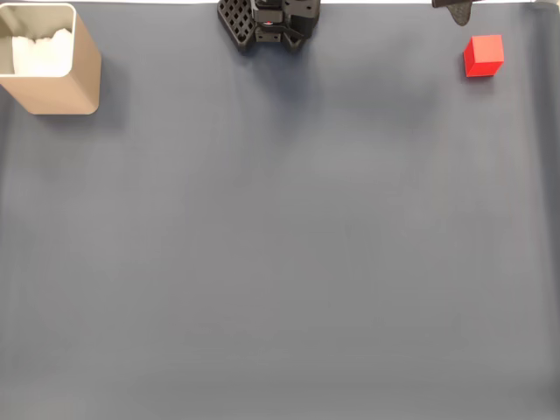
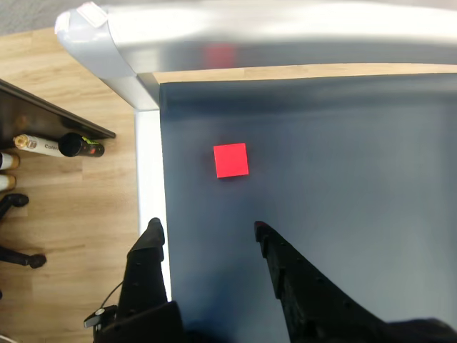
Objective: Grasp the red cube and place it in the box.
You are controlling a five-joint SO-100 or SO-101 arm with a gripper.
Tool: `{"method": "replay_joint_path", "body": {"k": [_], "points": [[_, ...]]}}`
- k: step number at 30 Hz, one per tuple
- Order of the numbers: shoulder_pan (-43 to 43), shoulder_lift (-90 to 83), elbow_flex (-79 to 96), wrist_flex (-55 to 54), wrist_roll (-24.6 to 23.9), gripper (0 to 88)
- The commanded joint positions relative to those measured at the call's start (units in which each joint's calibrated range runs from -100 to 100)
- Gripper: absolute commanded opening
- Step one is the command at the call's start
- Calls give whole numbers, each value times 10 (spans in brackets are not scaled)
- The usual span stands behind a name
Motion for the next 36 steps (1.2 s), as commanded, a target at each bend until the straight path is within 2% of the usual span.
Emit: {"method": "replay_joint_path", "body": {"k": [1, 15, 36], "points": [[-3, 7, -10, -18, 17, 319], [20, 68, -1, -97, 63, 367], [55, 149, 23, -207, 70, 381]]}}
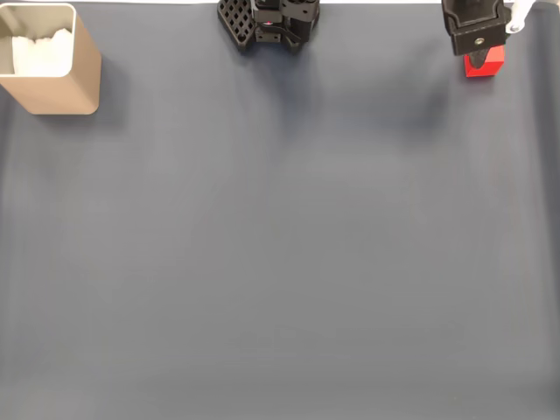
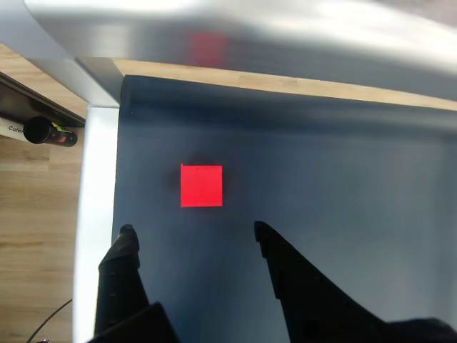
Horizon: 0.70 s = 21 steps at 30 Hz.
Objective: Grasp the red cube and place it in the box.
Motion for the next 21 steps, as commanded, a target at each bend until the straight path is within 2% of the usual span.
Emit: {"method": "replay_joint_path", "body": {"k": [1, 21], "points": [[4, 8, -13, -26, 4, 381], [1, 113, -50, -89, 2, 383]]}}
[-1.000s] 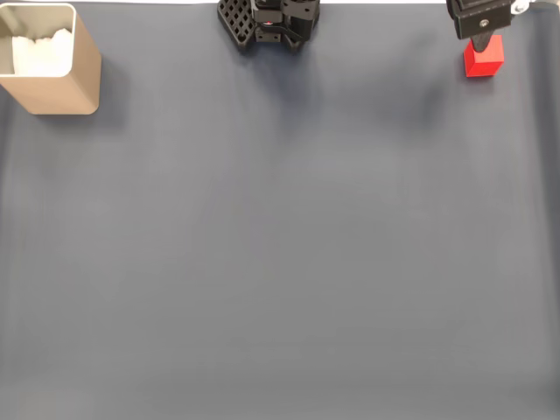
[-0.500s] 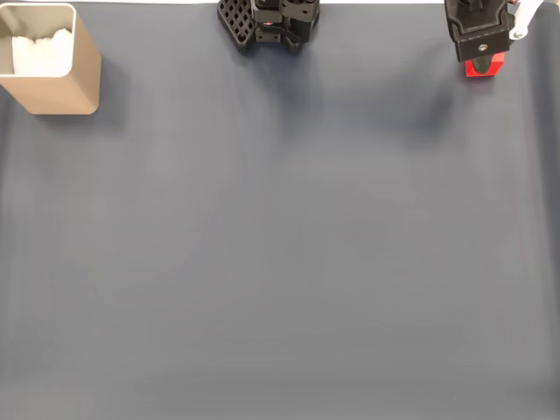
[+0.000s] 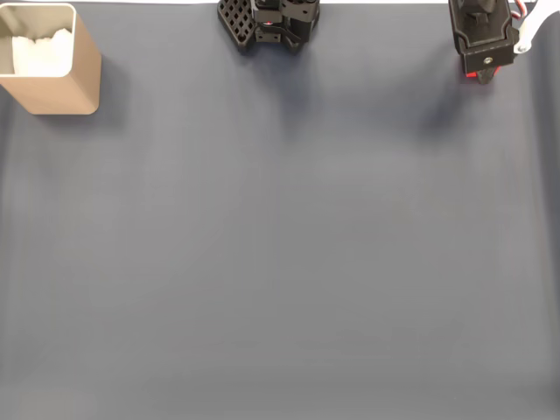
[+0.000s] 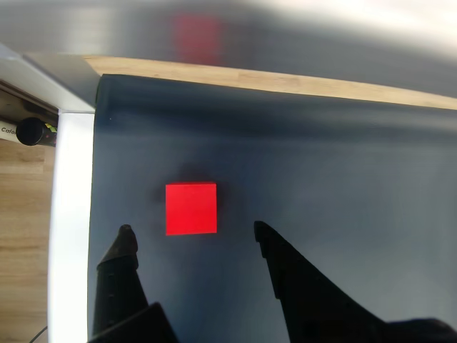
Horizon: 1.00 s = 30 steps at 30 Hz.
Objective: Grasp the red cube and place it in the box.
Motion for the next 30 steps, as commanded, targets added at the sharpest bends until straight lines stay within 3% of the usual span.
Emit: {"method": "replay_joint_path", "body": {"k": [1, 30], "points": [[-2, 7, -30, -18, 0, 383], [-46, 70, -61, -44, -23, 383]]}}
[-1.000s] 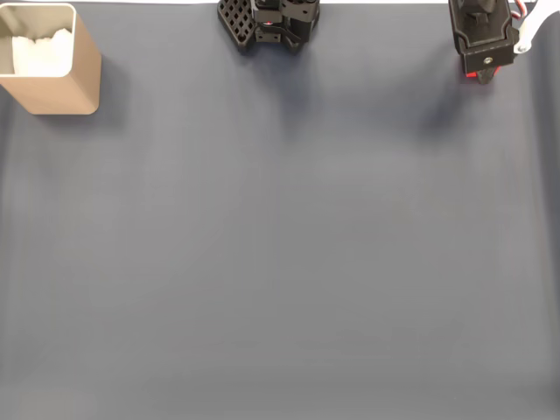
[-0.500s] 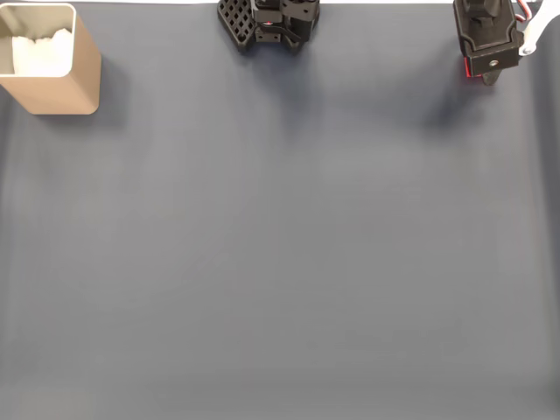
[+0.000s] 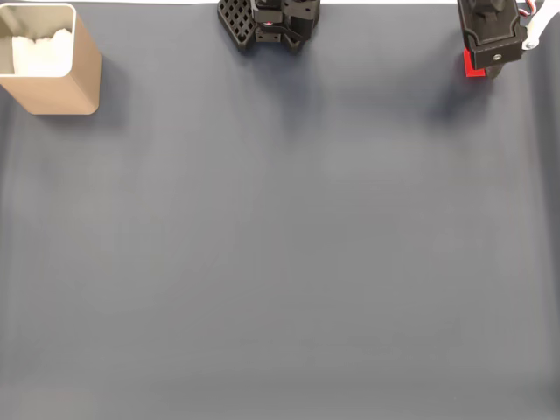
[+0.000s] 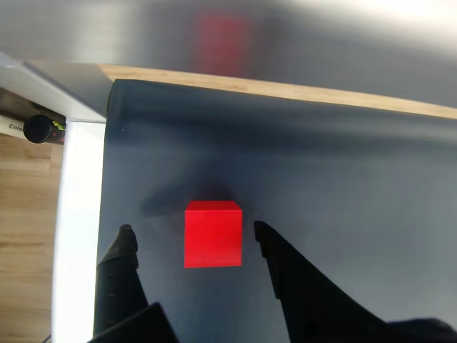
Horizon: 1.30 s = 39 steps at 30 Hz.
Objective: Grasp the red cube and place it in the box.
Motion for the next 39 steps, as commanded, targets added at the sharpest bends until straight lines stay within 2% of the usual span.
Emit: {"method": "replay_joint_path", "body": {"k": [1, 34, 39], "points": [[-11, -4, -27, -8, -8, 383], [-18, -38, 25, -18, -25, 377], [-21, -41, 23, -19, -30, 315]]}}
